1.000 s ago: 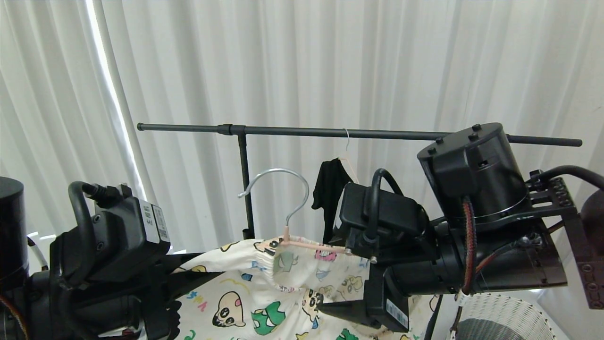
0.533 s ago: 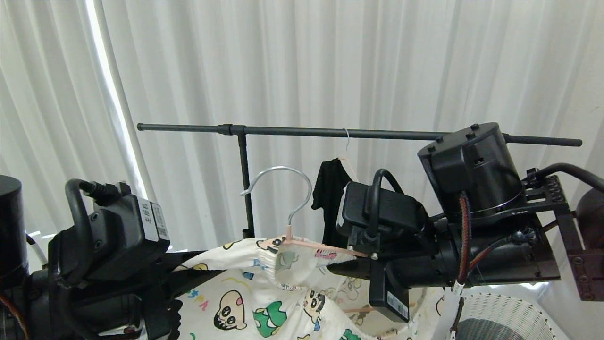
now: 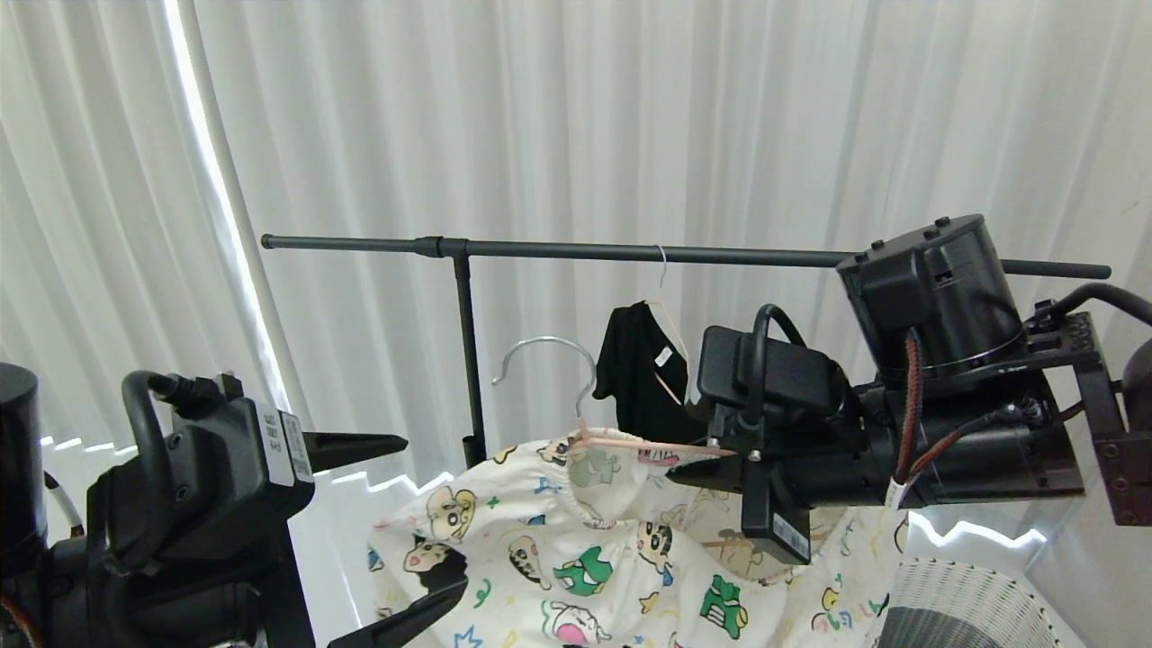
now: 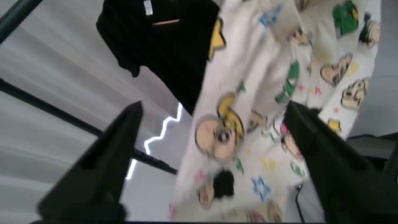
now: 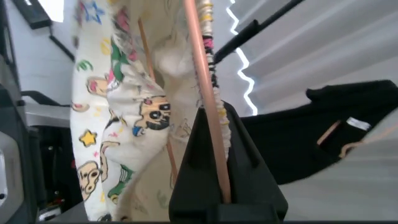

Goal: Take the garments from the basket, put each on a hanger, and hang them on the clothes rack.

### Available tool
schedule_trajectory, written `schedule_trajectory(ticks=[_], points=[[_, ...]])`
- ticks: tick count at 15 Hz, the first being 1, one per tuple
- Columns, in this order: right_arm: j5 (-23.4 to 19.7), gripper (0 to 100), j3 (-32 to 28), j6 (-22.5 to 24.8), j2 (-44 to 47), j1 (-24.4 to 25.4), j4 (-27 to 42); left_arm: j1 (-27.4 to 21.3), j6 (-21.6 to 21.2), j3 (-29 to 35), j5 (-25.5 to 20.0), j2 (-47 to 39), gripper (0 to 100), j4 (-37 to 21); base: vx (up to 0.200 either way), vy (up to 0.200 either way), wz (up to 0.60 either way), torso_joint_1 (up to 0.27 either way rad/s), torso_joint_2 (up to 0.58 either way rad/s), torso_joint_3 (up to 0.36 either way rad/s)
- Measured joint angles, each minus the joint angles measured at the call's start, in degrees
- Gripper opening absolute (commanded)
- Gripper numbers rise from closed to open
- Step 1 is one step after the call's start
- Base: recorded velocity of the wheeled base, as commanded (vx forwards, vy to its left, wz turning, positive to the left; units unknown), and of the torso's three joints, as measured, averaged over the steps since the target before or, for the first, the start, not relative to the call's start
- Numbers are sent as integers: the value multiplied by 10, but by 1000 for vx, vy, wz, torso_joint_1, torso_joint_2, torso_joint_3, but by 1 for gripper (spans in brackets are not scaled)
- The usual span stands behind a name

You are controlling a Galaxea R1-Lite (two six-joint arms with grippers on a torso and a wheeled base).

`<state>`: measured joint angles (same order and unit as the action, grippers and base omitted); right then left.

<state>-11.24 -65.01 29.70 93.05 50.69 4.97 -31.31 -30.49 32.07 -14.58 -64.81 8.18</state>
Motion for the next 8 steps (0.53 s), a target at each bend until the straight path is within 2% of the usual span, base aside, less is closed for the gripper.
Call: schedule_trajectory(ticks=[2,5,8], points=[[-1,0,15,8,-17,-20,0,24,1,-26,0,15,100,0,0,0,0,0,0,0],[-16,0,47,11,-47,-42,-11,103,1,-77,0,39,100,0,0,0,0,0,0,0],[-35,0,84,11,-67,-50,-79,167,3,-108,-2,47,100,0,0,0,0,0,0,0]])
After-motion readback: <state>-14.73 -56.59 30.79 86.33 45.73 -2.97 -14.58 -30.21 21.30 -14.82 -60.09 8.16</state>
